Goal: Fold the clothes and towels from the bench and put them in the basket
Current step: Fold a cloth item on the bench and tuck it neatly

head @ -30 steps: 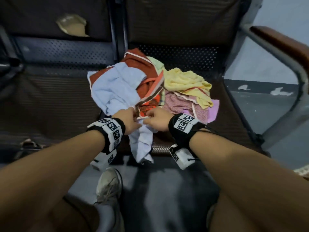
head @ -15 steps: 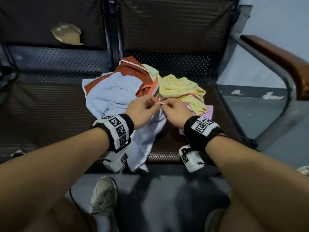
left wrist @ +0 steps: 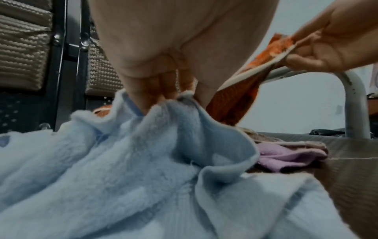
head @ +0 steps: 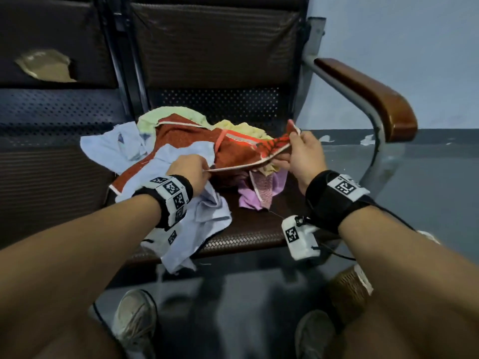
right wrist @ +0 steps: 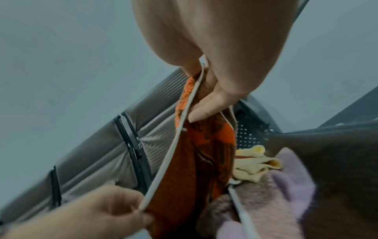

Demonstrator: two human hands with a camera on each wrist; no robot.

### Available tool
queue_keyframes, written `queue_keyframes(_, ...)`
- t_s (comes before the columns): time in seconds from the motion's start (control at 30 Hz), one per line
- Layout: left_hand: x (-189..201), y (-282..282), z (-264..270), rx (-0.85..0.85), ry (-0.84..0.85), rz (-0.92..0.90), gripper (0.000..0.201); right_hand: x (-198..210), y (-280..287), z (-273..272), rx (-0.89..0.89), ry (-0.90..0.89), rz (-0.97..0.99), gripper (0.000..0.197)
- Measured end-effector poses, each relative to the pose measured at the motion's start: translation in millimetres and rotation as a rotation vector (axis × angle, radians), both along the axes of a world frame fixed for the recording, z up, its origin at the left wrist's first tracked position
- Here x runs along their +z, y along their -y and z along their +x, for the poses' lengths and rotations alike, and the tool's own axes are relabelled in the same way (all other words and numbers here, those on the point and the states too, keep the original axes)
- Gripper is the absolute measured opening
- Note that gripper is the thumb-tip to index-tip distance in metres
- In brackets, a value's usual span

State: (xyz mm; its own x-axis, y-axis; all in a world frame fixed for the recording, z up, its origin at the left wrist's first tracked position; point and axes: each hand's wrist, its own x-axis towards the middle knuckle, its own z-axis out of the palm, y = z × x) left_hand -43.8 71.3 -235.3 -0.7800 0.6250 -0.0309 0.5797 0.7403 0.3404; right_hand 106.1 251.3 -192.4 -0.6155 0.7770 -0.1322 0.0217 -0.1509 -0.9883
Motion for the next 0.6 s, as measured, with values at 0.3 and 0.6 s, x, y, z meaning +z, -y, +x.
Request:
queue_keyframes(0.3, 31, -21, 22, -0.013, 0.328, 0.653, 0.018, -22, 38, 3, 0.362, 0.519, 0.717, 0.081)
queue_keyframes(0.6, 66, -31, 34, 0.063, 0.477, 0.965, 0.024, -9, 47, -20, 0.373, 0.377, 0.675, 0.028)
